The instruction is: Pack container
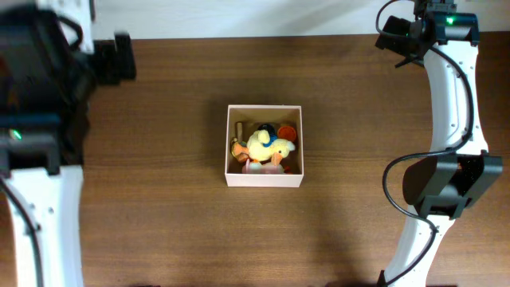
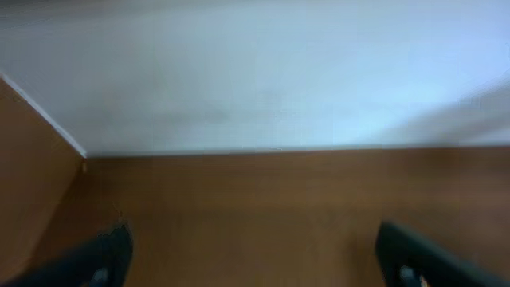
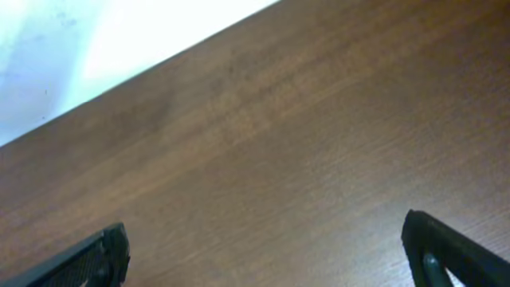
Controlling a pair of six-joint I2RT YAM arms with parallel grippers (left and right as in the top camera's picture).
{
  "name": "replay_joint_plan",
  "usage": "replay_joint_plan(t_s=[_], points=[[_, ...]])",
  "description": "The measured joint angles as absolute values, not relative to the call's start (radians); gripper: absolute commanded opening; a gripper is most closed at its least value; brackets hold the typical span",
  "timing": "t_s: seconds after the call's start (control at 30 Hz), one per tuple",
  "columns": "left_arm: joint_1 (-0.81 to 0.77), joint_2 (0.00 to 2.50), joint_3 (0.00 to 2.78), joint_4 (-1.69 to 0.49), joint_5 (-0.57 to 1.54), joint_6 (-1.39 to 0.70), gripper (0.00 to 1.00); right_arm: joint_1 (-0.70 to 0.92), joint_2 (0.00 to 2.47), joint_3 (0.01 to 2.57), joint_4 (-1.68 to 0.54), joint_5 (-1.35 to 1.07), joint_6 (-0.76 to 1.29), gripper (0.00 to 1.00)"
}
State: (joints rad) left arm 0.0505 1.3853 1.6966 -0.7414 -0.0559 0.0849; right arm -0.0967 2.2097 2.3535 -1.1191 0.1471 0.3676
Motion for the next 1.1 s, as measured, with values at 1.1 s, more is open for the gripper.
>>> replay_joint_plan(t_s=[1.1], points=[[0.059,0.227,0.129,-0.006,-0.056,0.085,0.99,-0.097,2.21,2.354,-1.119,0.147,0.368,0.99]])
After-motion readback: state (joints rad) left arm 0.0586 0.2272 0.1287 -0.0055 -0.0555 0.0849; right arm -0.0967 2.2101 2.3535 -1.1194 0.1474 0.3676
